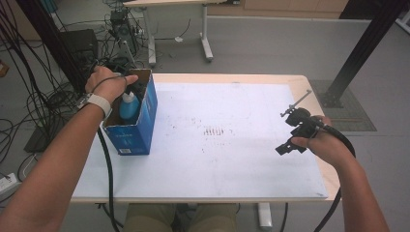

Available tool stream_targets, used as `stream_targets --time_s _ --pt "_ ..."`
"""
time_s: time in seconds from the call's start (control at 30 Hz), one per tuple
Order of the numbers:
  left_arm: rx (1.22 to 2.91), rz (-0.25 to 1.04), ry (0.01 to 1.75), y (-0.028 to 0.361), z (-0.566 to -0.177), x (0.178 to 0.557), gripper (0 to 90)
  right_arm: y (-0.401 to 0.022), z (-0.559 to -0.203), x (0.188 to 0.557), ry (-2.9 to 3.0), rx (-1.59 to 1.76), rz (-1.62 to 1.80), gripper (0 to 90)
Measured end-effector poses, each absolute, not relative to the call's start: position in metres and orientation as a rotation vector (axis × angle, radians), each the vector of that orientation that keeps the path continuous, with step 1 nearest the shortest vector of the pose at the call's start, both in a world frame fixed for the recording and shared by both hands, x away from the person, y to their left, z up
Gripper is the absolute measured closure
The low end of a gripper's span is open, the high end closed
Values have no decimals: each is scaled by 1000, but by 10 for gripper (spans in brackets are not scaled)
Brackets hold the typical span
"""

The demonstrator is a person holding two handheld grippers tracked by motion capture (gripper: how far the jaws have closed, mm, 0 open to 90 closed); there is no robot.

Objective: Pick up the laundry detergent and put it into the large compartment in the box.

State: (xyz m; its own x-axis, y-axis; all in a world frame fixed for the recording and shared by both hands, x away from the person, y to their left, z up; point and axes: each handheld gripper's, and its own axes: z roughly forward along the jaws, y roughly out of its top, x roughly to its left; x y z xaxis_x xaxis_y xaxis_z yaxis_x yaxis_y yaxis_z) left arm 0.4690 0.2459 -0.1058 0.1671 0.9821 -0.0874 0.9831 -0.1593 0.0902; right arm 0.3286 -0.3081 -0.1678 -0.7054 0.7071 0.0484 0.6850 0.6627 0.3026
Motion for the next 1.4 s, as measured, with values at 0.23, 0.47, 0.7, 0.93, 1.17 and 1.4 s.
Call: stream_targets --time_s 0.23,0.47,0.7,0.93,1.17,1.4 --pt "2310 9 1909 239 -91 465 134 -309 -165 326 2792 1173 460 92" --pt "2340 9 1868 232 -73 464 129 -310 -163 323 2785 1174 459 92" --pt "2361 23 1785 229 -46 460 123 -309 -160 321 2778 1177 457 91" --pt "2409 43 1659 223 -22 457 85 -309 -157 319 2773 1186 449 92" --pt "2469 31 1507 214 -5 457 65 -309 -155 317 2767 1199 446 91" --pt "2517 25 1374 199 5 456 60 -311 -153 315 2761 1211 447 91"
